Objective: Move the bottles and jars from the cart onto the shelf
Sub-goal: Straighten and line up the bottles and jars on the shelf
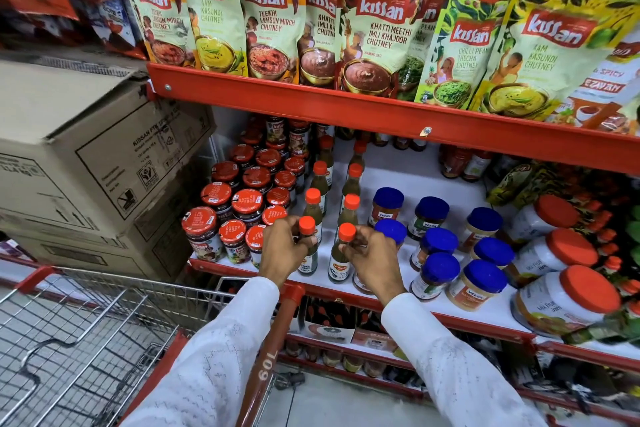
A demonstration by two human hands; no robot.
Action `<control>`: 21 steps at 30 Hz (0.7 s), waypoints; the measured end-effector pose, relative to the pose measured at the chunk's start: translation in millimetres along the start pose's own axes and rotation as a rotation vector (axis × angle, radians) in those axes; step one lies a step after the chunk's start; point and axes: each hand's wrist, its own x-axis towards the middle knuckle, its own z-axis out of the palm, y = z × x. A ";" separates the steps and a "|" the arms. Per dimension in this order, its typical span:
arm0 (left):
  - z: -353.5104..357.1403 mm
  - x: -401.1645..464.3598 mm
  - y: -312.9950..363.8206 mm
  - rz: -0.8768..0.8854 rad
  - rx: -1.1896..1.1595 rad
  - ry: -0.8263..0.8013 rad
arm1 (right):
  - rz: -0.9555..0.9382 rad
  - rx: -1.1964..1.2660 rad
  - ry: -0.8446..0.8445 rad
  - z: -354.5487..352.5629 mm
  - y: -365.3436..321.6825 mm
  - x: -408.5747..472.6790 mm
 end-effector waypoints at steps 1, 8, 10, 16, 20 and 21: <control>0.0 -0.1 0.4 -0.002 0.003 -0.004 | -0.002 -0.004 0.000 -0.5 0.2 0.0; -6.9 -3.9 4.8 -0.034 0.000 -0.034 | -0.011 0.034 0.001 -2.3 3.6 -1.7; -9.9 -5.2 8.8 -0.040 -0.004 -0.045 | -0.006 0.046 -0.002 -4.2 4.6 -1.3; -7.6 -28.5 40.4 0.142 0.018 0.209 | 0.043 0.143 -0.037 -32.9 15.1 -11.4; 23.3 -60.8 71.2 0.346 -0.059 0.312 | 0.026 0.112 0.090 -78.7 53.1 -42.9; 37.4 -68.3 77.9 0.339 -0.107 0.265 | 0.034 0.106 0.149 -92.9 63.6 -49.4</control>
